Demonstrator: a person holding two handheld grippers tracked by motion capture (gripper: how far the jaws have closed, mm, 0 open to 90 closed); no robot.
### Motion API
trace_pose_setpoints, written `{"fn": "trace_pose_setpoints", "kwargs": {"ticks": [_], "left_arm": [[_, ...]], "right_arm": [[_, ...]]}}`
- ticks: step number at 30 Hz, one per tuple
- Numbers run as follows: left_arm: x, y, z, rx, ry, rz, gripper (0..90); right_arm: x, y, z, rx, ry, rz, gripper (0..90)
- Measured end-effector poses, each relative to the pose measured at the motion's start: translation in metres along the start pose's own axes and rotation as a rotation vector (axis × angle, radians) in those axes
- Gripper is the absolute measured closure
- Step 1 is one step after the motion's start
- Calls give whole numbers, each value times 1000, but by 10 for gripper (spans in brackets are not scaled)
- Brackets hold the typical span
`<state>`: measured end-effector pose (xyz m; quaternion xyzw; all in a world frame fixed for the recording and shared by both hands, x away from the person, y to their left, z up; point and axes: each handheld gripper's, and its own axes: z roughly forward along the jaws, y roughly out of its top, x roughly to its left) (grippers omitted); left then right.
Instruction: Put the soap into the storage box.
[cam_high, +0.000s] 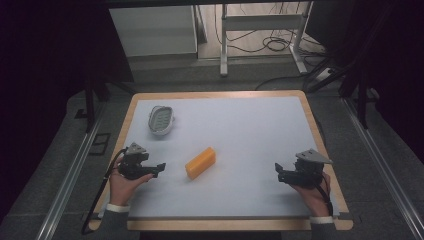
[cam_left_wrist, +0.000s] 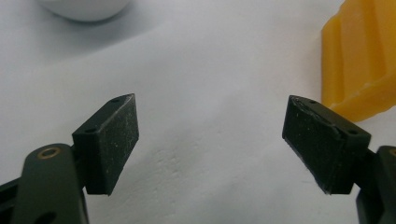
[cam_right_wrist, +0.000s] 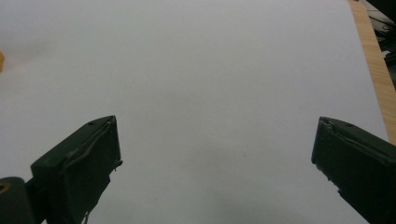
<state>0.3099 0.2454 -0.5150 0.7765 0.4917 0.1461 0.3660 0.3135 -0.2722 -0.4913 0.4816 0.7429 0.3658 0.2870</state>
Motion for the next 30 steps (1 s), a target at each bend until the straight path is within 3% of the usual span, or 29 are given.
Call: {"fn": "trace_pose_setpoints", "kwargs": {"ticks": [8, 12, 17, 26, 28, 30], "left_arm": [[-2, -3, -7, -5, 3, -6, 203], [-8, 0, -14, -8, 14, 15, 209], [-14, 0, -15, 13, -2, 36, 208], [-15, 3, -21, 13, -14, 27, 213], [-15, 4, -23, 9, -33, 18, 215], [-16, 6, -27, 8, -34, 35, 215]], "right_arm": [[-7, 2, -4, 12, 21, 22, 12], [-9, 1, -4, 17, 16, 25, 13], [-14, 0, -1, 24, 24, 50, 17], [-13, 0, -2, 28, 28, 43, 23], [-14, -1, -3, 30, 30, 41, 23], [-14, -1, -3, 32, 27, 45, 23]]}}
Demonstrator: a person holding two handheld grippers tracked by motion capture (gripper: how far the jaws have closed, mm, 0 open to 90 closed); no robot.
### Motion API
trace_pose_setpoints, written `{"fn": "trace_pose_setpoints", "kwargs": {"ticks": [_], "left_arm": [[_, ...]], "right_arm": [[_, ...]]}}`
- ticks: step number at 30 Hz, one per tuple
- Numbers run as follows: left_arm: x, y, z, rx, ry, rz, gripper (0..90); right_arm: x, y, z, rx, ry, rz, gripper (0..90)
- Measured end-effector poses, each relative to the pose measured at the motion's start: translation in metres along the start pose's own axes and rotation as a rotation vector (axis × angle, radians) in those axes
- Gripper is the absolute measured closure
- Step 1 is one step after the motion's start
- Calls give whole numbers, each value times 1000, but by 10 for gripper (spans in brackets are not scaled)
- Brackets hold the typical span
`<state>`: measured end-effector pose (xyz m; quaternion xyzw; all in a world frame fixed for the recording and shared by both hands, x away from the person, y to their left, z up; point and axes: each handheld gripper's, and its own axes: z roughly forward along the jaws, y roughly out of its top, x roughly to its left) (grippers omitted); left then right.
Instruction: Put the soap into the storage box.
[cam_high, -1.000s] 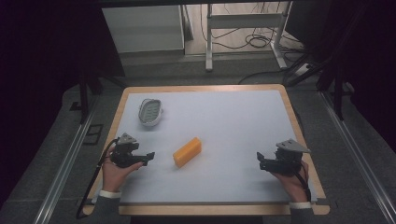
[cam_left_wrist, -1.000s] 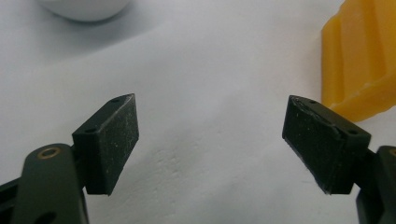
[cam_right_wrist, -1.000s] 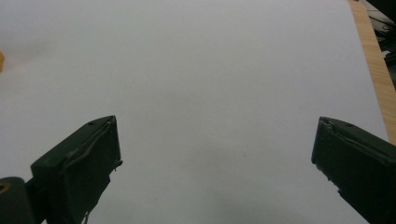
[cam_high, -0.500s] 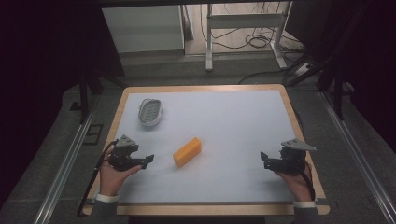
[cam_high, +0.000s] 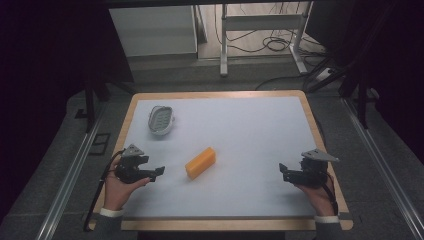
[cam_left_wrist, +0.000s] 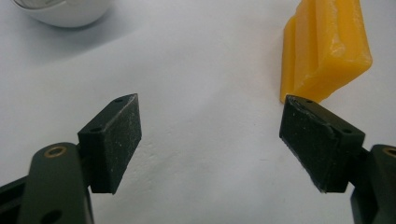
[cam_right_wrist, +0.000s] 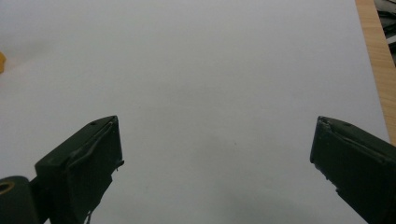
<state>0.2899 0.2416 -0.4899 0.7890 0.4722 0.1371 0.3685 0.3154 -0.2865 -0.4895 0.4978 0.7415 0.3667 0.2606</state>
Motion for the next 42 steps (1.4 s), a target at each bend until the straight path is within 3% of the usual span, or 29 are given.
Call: {"fn": "trace_pose_setpoints", "kwargs": {"ticks": [9, 12, 20, 25, 42], "left_arm": [[3, 8, -6, -1, -10, 11, 215], [2, 10, -5, -1, -33, 10, 211], [-8, 28, -11, -8, -46, 51, 210], [-15, 43, -10, -5, -94, 44, 212], [-32, 71, -4, 17, -89, 115, 212]], "right_arm": [[0, -4, -2, 11, -1, -2, 25], [0, -6, -3, 9, 4, -5, 26], [-1, -9, -8, -1, 7, -13, 32], [-1, -11, -11, -5, 13, -21, 32], [-1, -15, -12, 8, 1, -28, 36]]}}
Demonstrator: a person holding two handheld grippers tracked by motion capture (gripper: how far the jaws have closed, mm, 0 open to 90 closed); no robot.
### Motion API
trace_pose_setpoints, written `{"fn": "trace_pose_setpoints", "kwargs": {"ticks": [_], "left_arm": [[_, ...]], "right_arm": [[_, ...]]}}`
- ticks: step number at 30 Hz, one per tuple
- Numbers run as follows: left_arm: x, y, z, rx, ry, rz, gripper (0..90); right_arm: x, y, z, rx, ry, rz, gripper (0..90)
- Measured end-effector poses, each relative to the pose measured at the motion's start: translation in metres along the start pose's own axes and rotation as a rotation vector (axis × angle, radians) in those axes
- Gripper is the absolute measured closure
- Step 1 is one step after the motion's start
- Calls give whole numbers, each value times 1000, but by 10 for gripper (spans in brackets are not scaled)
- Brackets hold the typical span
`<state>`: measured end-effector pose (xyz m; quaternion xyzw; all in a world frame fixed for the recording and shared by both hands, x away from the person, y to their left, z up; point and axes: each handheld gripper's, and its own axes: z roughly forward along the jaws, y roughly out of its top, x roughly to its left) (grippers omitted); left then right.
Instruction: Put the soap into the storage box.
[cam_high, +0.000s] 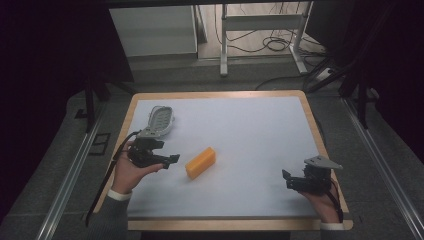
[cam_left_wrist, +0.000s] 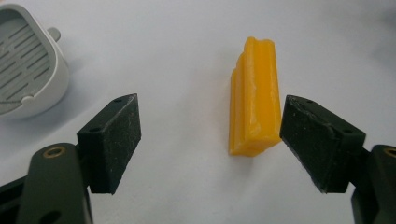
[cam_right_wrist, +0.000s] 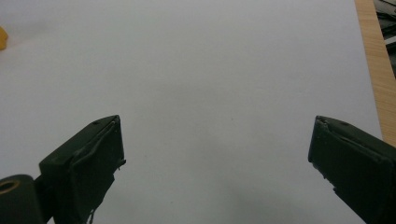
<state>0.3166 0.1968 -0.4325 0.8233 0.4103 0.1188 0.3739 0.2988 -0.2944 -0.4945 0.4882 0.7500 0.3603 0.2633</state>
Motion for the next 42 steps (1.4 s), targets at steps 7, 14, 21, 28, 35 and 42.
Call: {"fn": "trace_pose_setpoints", "kwargs": {"ticks": [7, 14, 21, 28, 35, 42], "left_arm": [[-6, 10, 10, 24, 3, 45, 215], [-11, 19, 17, 39, -4, 68, 216], [-18, 29, 26, 59, -10, 87, 215], [-23, 33, 37, 102, -13, 102, 215], [-32, 34, 53, 139, -30, 112, 211], [-35, 33, 70, 169, -36, 104, 215]], "right_arm": [[-1, -1, 1, 2, 1, -6, 38], [-2, -1, 0, 0, 4, -10, 39], [-2, -1, -1, -13, 6, -18, 38], [-3, -2, -1, -14, 4, -19, 38], [-6, -3, 0, -11, 3, -14, 38], [-9, -4, 0, -9, -6, -4, 38]]}}
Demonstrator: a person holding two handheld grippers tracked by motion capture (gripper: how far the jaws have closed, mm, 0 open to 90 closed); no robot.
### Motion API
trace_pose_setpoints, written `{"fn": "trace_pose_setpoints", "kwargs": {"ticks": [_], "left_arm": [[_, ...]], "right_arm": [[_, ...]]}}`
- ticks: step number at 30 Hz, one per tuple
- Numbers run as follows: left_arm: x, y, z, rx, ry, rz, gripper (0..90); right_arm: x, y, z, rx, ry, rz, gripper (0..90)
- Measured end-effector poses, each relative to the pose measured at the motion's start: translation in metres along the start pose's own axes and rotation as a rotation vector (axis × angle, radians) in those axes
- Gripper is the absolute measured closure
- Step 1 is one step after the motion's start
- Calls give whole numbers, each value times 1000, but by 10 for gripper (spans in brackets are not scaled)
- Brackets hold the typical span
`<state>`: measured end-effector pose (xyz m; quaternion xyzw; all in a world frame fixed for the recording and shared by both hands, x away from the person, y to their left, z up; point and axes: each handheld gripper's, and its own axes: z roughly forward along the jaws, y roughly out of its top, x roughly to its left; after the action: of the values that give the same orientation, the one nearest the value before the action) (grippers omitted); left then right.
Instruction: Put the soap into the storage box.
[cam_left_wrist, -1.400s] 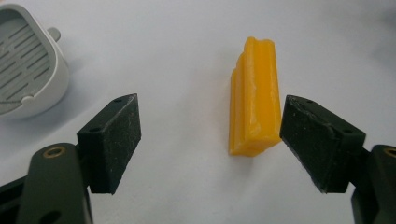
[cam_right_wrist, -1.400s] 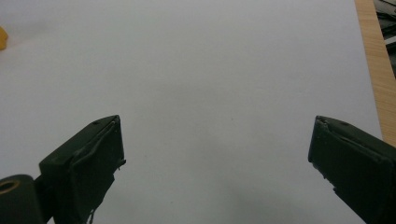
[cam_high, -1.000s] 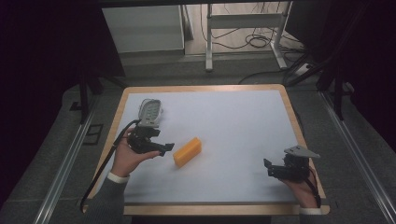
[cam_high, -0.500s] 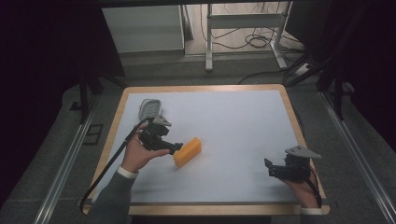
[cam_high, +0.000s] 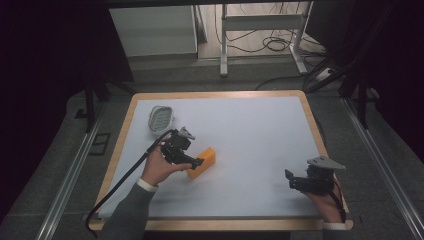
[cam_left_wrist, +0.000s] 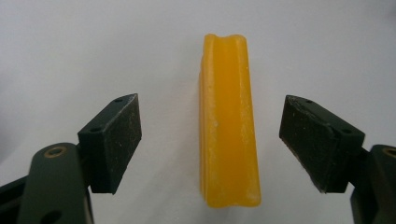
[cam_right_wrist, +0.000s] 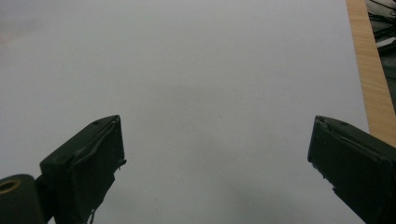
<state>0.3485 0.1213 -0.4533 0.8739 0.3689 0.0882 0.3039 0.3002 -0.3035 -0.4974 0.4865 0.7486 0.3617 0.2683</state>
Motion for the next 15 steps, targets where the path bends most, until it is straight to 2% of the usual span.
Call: {"fn": "trace_pose_setpoints", "kwargs": {"ticks": [7, 9, 15], "left_arm": [[-2, 2, 15, 33, 3, 5, 215], [-5, 4, 23, 53, 12, 20, 215], [-9, 7, 36, 79, 25, 21, 241]], "right_arm": [[1, -1, 2, 12, -6, -6, 38], [1, -2, 4, 19, -19, -20, 38], [0, -2, 3, 16, -21, -12, 38]]}}
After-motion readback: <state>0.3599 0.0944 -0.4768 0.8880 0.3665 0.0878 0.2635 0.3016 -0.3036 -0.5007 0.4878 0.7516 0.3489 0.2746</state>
